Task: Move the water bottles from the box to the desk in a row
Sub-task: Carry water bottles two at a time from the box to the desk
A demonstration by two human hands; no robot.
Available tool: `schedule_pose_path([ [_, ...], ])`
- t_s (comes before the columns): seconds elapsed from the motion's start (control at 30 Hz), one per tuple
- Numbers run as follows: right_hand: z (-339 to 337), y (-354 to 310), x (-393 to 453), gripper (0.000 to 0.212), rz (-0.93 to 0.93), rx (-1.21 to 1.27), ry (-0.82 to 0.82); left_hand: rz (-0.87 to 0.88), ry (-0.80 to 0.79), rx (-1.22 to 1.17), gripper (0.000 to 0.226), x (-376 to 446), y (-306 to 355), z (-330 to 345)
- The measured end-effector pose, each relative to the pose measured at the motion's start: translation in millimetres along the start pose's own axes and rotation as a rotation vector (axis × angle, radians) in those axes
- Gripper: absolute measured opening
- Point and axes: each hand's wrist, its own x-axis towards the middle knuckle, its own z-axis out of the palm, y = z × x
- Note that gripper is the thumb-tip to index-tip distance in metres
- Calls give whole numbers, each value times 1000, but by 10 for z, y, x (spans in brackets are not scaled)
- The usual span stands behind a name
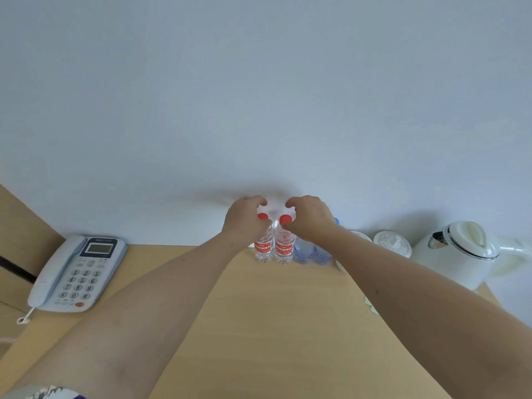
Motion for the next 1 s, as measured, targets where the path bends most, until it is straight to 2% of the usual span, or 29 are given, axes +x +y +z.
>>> schedule_pose_path([
  [0.2,-238,113,-297,55,7,-70,-45,67,-52,108,49,-127,348,-146],
  [0.37,-474,233,-581,63,121,-142,-3,190,-124,156,54,-149,649,-167],
  [0.67,-541,370,-1573,61,476,-181,118,557,-292,234,56,-467,1120,110],
  [0.83,-411,428,-2513,68,749,-198,157,782,-423,247,57,-1035,1373,475],
  [1.0,-311,402,-3488,76,989,-144,208,937,-566,248,67,-1740,1749,743],
])
